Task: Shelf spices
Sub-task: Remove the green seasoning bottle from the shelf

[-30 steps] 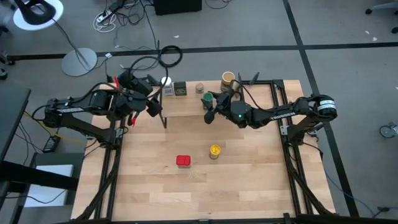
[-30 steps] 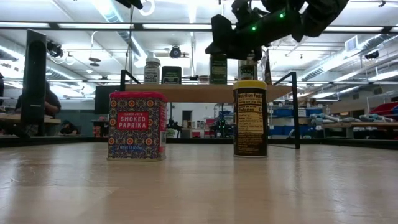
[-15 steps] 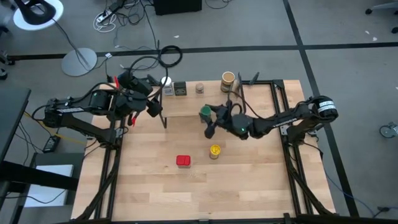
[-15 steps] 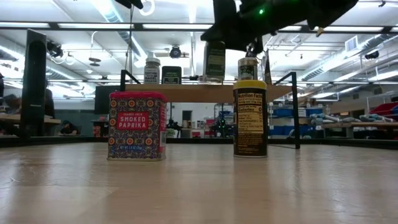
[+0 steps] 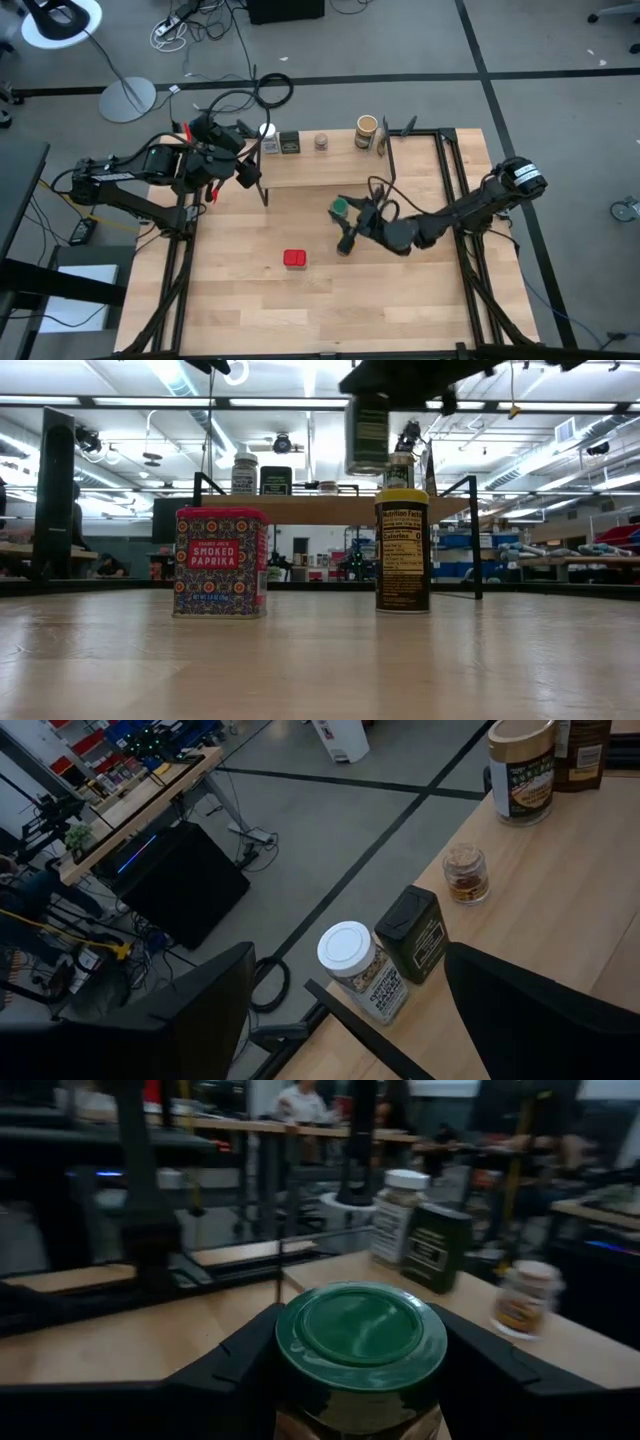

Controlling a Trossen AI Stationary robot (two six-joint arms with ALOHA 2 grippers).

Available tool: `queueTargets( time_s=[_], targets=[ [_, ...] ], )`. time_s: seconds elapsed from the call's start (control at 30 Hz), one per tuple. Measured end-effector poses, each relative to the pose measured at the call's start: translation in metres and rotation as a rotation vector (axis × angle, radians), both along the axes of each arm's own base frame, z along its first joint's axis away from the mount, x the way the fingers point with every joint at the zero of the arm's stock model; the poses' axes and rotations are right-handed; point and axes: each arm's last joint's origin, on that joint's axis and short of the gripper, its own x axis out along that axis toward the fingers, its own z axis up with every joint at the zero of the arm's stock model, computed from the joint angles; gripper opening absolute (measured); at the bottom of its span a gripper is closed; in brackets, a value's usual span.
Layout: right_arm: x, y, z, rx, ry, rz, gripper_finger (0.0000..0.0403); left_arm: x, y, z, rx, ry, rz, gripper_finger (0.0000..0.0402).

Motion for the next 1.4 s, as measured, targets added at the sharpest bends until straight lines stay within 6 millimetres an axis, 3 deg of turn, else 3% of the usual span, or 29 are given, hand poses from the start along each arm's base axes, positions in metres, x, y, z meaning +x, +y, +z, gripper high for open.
queueTargets(
  time_s=[0.33,0.47,0.77,1.17,1.4],
  targets=[
    [-0.032,0.04,-0.018,0.029,-0.011,-0.248,0.0203,0.0,0.0,0.0,-0.002,-0.002,-0.001,0.0331],
    [-0.038,0.045,-0.027,0.082,-0.02,-0.215,0.0203,0.0,0.0,0.0,-0.002,-0.004,-0.002,0.0331],
    [-0.054,0.033,-0.053,0.209,0.021,-0.234,0.0203,0.0,-0.001,0.0,-0.012,-0.012,0.002,0.0331],
    [-0.068,0.018,-0.09,0.325,0.243,-0.15,0.0203,0.0,-0.001,0.0,-0.01,-0.014,0.0,0.0331],
    [-0.07,0.017,-0.101,0.311,0.199,-0.07,0.0203,0.0,-0.001,0.0,-0.009,-0.013,-0.001,0.0331]
  ],
)
